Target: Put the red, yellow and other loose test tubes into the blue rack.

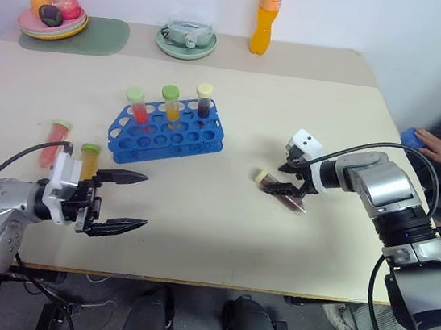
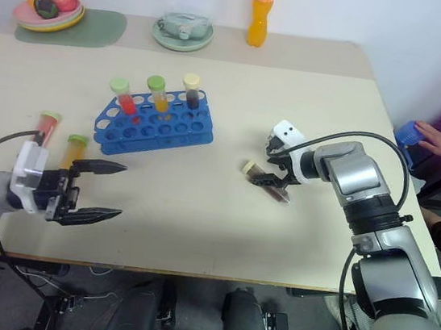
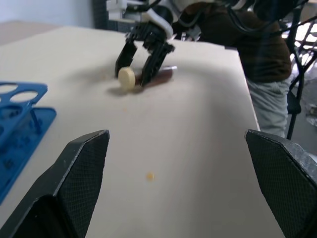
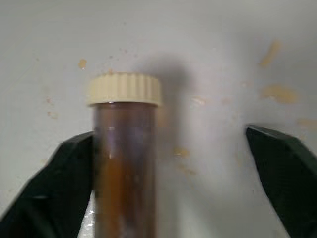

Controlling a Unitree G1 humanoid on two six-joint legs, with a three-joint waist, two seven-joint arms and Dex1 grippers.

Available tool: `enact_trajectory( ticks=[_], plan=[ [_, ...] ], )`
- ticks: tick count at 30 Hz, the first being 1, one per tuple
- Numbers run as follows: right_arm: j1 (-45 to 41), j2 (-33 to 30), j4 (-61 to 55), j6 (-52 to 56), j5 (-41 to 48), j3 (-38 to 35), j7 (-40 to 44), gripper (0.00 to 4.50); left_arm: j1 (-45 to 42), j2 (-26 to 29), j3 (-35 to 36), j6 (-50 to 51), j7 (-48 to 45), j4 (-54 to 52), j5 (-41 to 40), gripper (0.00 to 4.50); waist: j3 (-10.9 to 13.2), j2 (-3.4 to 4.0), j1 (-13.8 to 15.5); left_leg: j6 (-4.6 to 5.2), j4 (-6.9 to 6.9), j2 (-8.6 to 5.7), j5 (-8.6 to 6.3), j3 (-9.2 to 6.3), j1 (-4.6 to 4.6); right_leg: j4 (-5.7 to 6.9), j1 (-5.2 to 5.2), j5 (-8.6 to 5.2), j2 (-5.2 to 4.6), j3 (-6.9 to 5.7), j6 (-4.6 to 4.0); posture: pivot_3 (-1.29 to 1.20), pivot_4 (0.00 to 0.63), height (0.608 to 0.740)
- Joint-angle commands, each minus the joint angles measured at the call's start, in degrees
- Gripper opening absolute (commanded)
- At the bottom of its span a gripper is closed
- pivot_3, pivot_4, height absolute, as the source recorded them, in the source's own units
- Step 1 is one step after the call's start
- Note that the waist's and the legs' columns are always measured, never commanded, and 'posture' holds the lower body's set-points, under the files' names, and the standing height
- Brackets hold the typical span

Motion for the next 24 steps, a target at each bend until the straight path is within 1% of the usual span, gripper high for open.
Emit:
enact_trajectory(
  ticks=[1,4,9,11,13,15,24],
  plan=[
    [0.23,-1.60,-3.55,1.44,-0.08,-2.68,-0.32,4.46,-0.90,-0.08,0.02,0.30,0.79,-1.71,-0.19,4.50,0.00,0.00,0.08,0.00,0.00,0.00,0.00,-0.01,0.00,0.00,-0.01,0.00,0.00,0.00,0.00,0.00,0.150,0.740],
    [0.78,-4.07,-9.02,3.69,-1.46,-2.18,-1.08,4.46,-1.32,-0.46,-0.40,0.29,1.11,-1.49,0.19,4.50,0.01,0.01,0.13,-0.01,0.00,0.00,0.01,-0.01,-0.02,0.00,-0.02,0.00,-0.01,0.00,0.00,0.00,0.150,0.740],
    [0.23,-6.75,-14.76,11.79,-2.99,0.49,-2.14,4.46,-2.69,-1.32,-1.31,-0.10,1.46,-0.46,0.57,4.50,0.01,0.01,0.08,-0.01,0.01,0.00,0.00,-0.07,-0.02,0.00,-0.02,0.00,-0.01,0.00,0.00,0.00,0.150,0.740],
    [-0.34,-7.01,-14.21,13.89,-3.67,2.20,-1.78,4.46,-3.32,-1.77,-1.76,-0.30,1.55,-0.15,0.75,4.50,0.01,0.01,-0.01,-0.01,0.00,0.00,0.00,-0.08,-0.01,0.00,-0.02,0.00,0.00,0.01,0.00,0.00,0.150,0.740],
    [-1.67,-6.75,-12.60,18.32,-3.08,3.65,-0.88,4.46,-3.75,-2.13,-2.08,-0.31,1.62,-0.10,0.83,4.50,0.01,0.01,0.01,0.00,0.00,0.00,0.00,-0.07,-0.02,0.00,-0.02,0.00,0.01,0.00,0.00,0.00,0.150,0.740],
    [-2.58,-6.33,-11.66,20.21,-3.19,4.45,-1.27,3.94,-3.90,-2.32,-2.29,-0.21,1.57,-0.14,0.96,4.50,0.01,0.01,0.00,-0.01,0.01,0.00,0.00,-0.07,-0.02,0.01,-0.03,0.00,0.01,0.01,0.00,0.00,0.150,0.740],
    [-6.30,-4.91,-10.28,22.96,-2.68,8.94,0.30,3.94,-3.63,-3.04,-2.86,0.11,1.72,-0.70,1.48,4.50,0.01,0.01,0.03,-0.01,0.01,0.00,0.00,-0.07,-0.02,0.01,-0.02,0.00,0.01,0.00,0.00,0.00,0.150,0.740]
  ],
)
